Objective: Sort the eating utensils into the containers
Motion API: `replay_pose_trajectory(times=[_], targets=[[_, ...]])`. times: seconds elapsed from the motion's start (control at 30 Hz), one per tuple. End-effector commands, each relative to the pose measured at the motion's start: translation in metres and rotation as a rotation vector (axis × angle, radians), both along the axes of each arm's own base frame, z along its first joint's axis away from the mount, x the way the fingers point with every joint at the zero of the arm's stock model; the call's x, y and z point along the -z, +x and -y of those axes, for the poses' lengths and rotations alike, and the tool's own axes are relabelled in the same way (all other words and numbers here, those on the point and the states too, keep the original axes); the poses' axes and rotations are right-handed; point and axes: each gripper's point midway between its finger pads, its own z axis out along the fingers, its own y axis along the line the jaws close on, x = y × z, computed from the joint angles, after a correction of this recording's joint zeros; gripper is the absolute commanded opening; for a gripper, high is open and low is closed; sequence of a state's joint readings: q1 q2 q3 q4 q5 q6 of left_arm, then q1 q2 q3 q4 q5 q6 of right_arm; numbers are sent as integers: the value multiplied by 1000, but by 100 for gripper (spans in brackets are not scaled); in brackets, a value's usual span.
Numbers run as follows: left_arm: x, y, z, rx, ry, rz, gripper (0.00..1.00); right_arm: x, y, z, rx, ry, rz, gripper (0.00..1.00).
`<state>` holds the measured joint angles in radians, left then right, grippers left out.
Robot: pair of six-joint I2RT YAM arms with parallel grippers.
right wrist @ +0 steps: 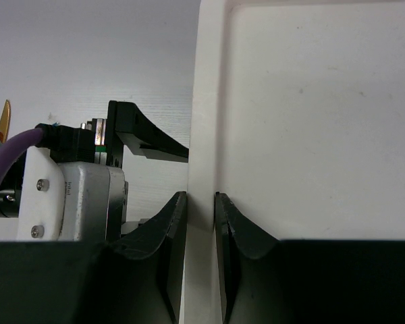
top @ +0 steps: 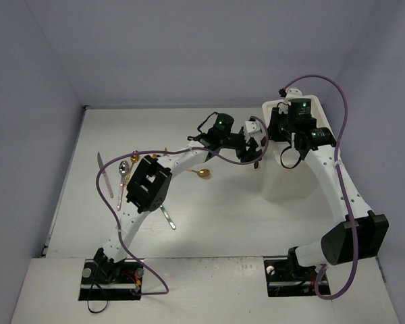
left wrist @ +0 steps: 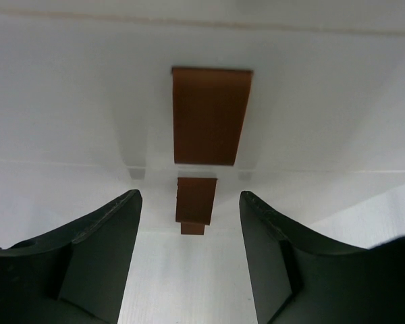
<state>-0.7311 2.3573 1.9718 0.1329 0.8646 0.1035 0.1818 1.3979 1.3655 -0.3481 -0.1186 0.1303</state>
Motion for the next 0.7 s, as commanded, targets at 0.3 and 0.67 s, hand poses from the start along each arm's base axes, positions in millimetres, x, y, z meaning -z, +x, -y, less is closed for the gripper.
replay_pose_trajectory(times=[0.3, 0.67], targets=[[-64, -2, 13, 66, -134, 97, 33, -18, 7, -28, -88, 101, 48, 0], [-59, 0, 9, 57, -123, 97, 30, -17, 7, -27, -81, 97, 47, 0]])
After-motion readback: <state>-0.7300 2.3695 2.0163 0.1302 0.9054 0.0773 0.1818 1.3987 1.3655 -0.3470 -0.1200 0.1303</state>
